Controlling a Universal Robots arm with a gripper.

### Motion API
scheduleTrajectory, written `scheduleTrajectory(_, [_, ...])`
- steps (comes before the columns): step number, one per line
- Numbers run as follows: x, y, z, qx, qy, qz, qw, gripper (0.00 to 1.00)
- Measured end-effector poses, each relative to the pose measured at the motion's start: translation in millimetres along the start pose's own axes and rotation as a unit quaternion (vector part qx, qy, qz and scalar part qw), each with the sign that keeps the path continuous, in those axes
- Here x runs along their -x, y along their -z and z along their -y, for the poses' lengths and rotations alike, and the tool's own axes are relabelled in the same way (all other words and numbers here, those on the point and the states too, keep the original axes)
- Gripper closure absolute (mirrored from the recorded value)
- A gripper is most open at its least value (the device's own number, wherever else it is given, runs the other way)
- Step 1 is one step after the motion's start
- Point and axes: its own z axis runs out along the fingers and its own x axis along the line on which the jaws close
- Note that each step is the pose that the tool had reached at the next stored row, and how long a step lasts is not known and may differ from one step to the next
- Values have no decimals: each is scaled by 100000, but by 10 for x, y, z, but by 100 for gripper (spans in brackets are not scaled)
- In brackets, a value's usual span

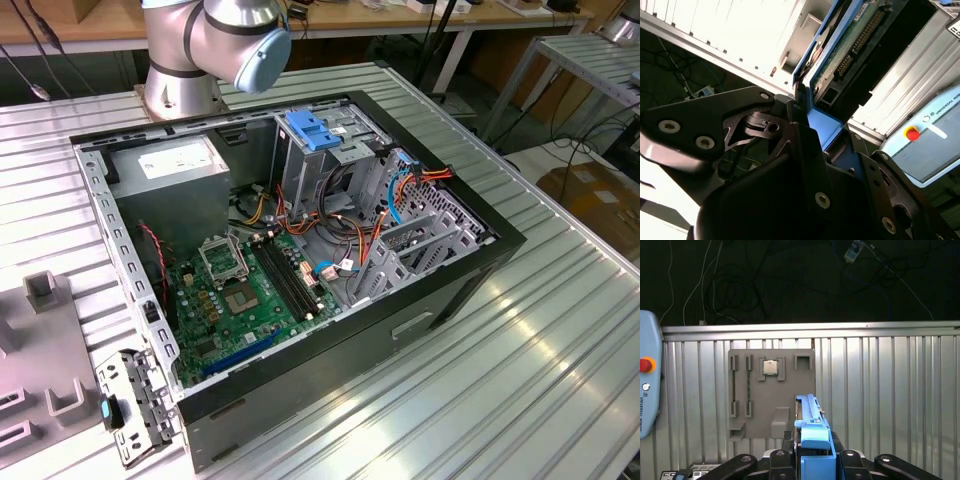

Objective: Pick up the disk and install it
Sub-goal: 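Pick up the disk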

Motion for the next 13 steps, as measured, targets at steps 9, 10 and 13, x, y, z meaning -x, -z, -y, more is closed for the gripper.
scheduleTrajectory(9, [4,-1,119,2,1,-32,100000,63])
scheduleTrajectory(10, [4,-2,131,-2,2,-42,100000,63])
scheduleTrajectory(13, [5,-2,156,-2,-4,-62,100000,63])
